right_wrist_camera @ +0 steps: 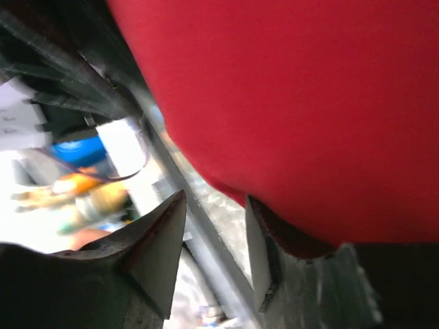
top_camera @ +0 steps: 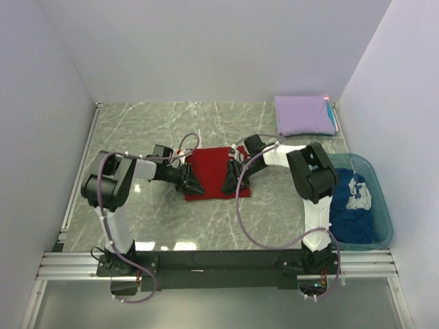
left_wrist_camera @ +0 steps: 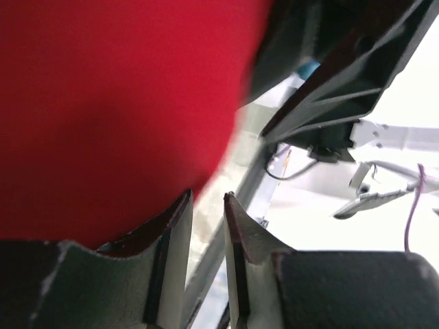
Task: Fold and stack the t-shirts
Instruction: Fold the tshirt
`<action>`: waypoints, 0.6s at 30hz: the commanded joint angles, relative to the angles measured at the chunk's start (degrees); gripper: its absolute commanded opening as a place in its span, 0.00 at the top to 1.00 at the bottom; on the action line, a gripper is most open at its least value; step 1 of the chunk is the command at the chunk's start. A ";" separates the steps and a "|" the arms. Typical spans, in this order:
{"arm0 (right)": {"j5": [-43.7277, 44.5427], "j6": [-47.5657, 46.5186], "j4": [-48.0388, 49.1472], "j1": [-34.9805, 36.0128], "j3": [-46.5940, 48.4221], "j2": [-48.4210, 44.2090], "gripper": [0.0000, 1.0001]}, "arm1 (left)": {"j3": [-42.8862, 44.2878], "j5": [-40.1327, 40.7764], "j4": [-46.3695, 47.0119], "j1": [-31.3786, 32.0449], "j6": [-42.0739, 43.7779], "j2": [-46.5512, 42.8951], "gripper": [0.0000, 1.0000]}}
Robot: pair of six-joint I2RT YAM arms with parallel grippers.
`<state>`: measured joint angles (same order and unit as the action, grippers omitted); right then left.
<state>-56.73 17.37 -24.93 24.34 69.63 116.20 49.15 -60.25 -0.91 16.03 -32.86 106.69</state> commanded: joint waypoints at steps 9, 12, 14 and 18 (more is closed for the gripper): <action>7.08 -11.29 -12.24 -10.54 0.42 -1.74 0.50 | 6.04 0.76 -23.50 -9.70 23.08 2.83 0.57; 3.92 -16.04 -18.13 -11.15 5.77 -6.58 0.45 | 8.94 -1.62 -27.12 -10.06 27.85 -4.20 0.55; 0.66 -15.70 -18.75 -11.68 12.24 -7.04 0.44 | 11.57 -3.65 -24.16 -9.88 24.02 -7.71 0.53; -1.10 -7.81 -8.76 -11.95 19.14 -3.10 0.44 | 17.29 -1.63 -6.45 -7.86 10.04 -4.76 0.53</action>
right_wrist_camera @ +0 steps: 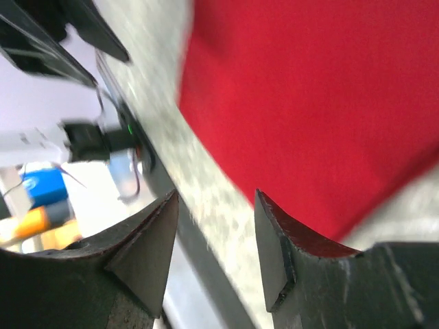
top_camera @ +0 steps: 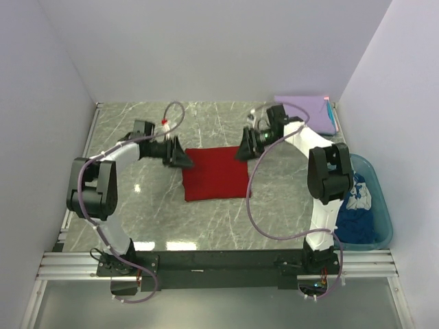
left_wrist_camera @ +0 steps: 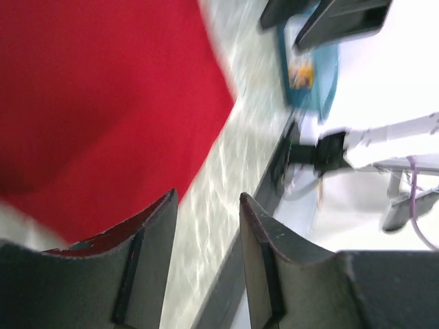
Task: Fold and stack the t-shirts
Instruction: Fold the tshirt
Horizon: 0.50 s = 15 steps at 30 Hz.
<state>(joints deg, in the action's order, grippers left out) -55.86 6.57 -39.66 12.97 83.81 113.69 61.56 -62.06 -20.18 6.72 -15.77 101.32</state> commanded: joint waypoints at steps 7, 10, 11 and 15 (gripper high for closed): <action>-2.59 11.00 13.90 1.09 18.57 15.41 0.46 | 16.74 3.70 28.16 2.60 -25.52 18.55 0.56; -1.28 11.10 14.26 0.83 22.09 20.86 0.46 | 20.17 5.46 28.01 1.89 -25.89 23.91 0.57; -0.93 11.19 14.26 0.30 23.14 22.70 0.46 | 21.22 5.64 27.40 1.37 -25.80 26.10 0.58; 0.83 11.54 14.52 -1.54 22.98 25.00 0.46 | 20.97 7.65 23.45 -0.39 -22.21 28.58 0.58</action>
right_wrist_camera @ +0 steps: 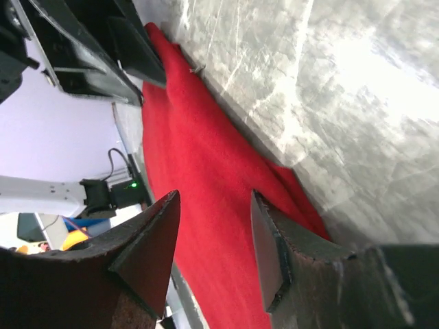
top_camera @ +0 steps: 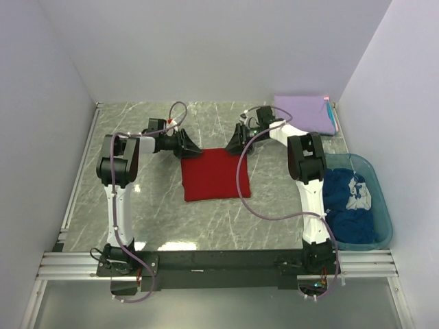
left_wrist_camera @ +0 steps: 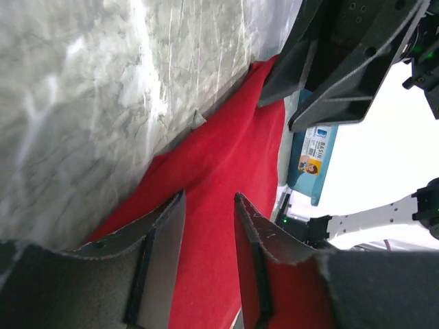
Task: Fold and stack the t-shirts
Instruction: Fold the tshirt, then neatly place the folded tshirt to the corner
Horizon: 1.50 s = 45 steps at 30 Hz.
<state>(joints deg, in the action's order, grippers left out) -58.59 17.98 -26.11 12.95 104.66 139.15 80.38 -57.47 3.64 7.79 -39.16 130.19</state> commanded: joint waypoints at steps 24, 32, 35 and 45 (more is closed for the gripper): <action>16.92 1.80 2.64 -7.32 -32.93 -39.04 0.19 | -26.31 34.23 -5.07 21.89 58.39 -51.61 0.35; 18.07 3.82 1.32 -10.40 -39.53 -44.32 0.18 | -30.72 42.09 6.91 41.40 65.43 -44.95 0.37; 17.02 5.66 1.85 -11.89 -41.11 -44.75 0.18 | -30.81 43.58 9.63 45.02 67.63 -41.34 0.39; 13.94 8.57 3.96 -15.41 -44.45 -44.58 0.18 | -26.24 44.04 13.33 47.23 73.96 -29.39 0.43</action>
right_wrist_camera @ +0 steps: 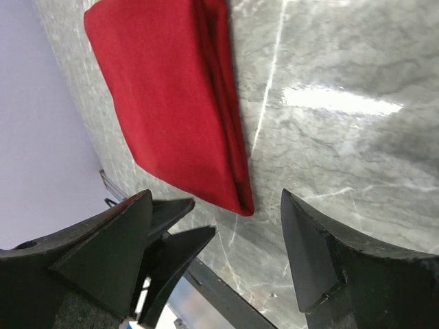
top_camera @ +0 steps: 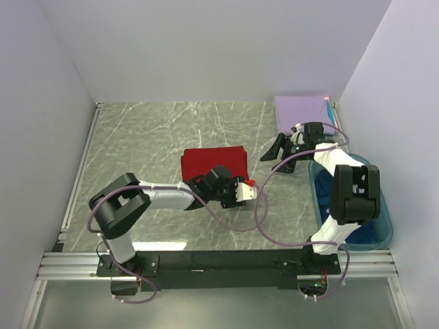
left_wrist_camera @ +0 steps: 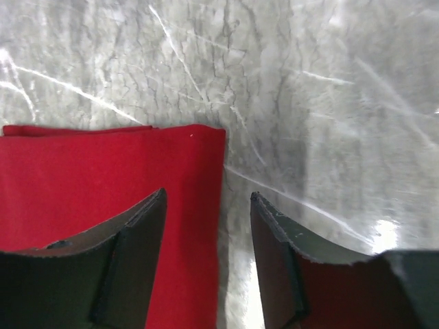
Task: Fold and stack the t-shirts
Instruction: Neatly place the folded tshirt to the corner
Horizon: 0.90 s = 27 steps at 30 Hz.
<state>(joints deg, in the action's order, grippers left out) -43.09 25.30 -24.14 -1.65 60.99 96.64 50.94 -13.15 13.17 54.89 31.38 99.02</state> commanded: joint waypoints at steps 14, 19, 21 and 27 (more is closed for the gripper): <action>-1.73 8.97 7.00 -0.81 -4.48 -0.85 0.18 | 12.51 -6.88 -6.31 -2.32 3.26 11.10 0.80; -1.73 11.00 8.66 -0.72 -3.42 1.27 0.18 | 15.41 -11.46 -12.27 -5.14 2.81 12.59 0.73; -1.47 11.70 9.55 -0.20 -3.60 1.18 0.18 | 16.47 -13.30 -12.99 -5.59 3.16 13.04 0.73; -1.47 13.10 12.10 1.12 -5.18 0.83 0.18 | 18.05 -17.08 -15.28 -7.08 1.41 11.38 0.99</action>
<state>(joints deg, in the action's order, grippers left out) -44.18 36.53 -15.38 -1.56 56.66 97.56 66.81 -26.17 -0.12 48.47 33.61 111.61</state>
